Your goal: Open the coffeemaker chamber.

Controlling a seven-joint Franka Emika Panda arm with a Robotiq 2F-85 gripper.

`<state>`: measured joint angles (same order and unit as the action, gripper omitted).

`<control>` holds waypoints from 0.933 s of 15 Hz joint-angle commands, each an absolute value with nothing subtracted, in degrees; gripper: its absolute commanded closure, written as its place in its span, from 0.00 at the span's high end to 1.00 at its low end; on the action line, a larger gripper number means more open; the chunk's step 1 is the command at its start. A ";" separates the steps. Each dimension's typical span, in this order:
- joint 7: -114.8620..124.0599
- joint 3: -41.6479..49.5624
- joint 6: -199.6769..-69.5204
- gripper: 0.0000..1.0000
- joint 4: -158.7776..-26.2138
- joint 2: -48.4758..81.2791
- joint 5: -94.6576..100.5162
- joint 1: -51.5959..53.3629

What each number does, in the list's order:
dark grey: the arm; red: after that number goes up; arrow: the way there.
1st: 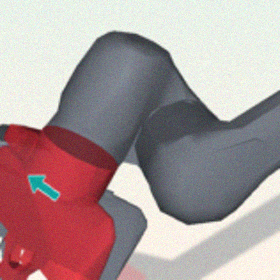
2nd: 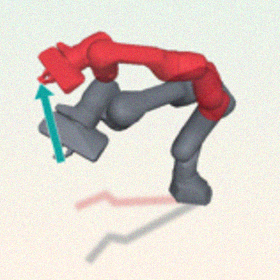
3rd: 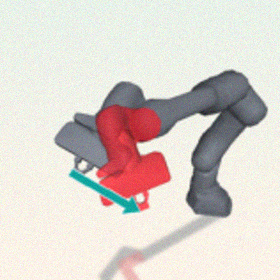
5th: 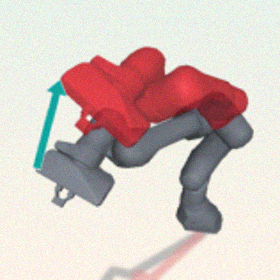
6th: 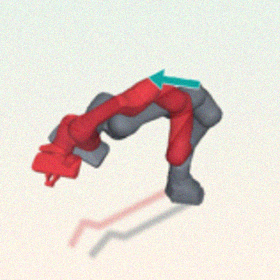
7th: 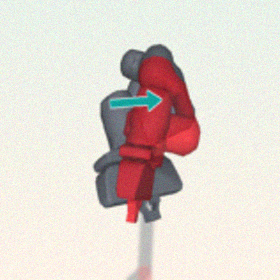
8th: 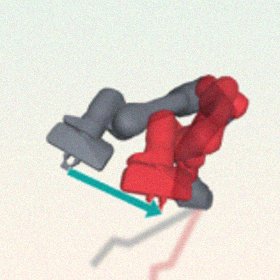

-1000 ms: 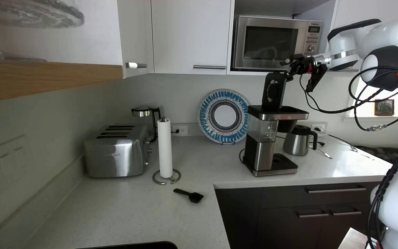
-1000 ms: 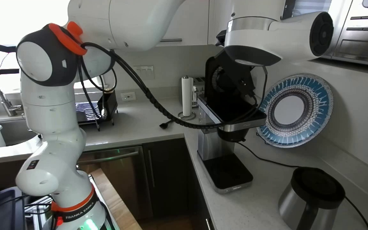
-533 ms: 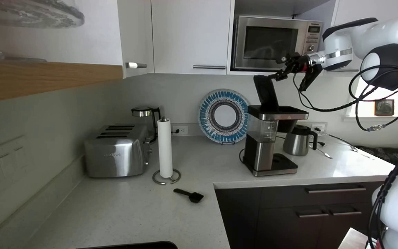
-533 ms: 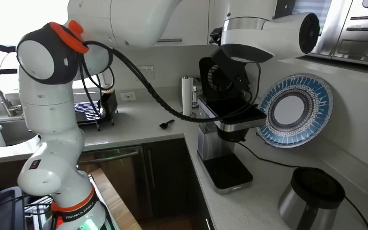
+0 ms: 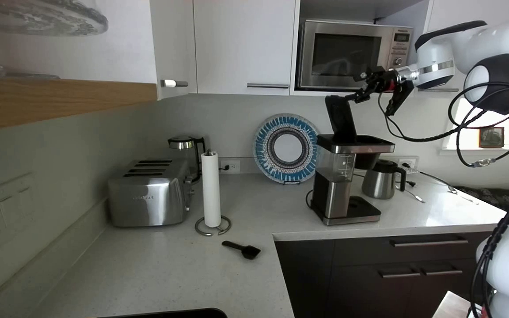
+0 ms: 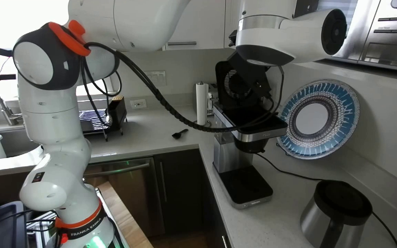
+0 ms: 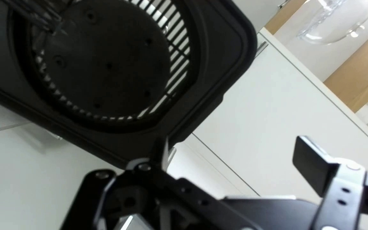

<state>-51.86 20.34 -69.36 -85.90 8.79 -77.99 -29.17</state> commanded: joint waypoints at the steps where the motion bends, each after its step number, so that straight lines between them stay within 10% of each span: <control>1: -47.73 22.46 -73.44 1.00 -88.39 4.72 -74.15 -28.39; 14: -32.10 24.07 -74.95 1.00 -89.44 -7.02 -35.21 -26.63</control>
<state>-34.98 24.35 -72.80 -86.30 -2.92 -42.84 -28.75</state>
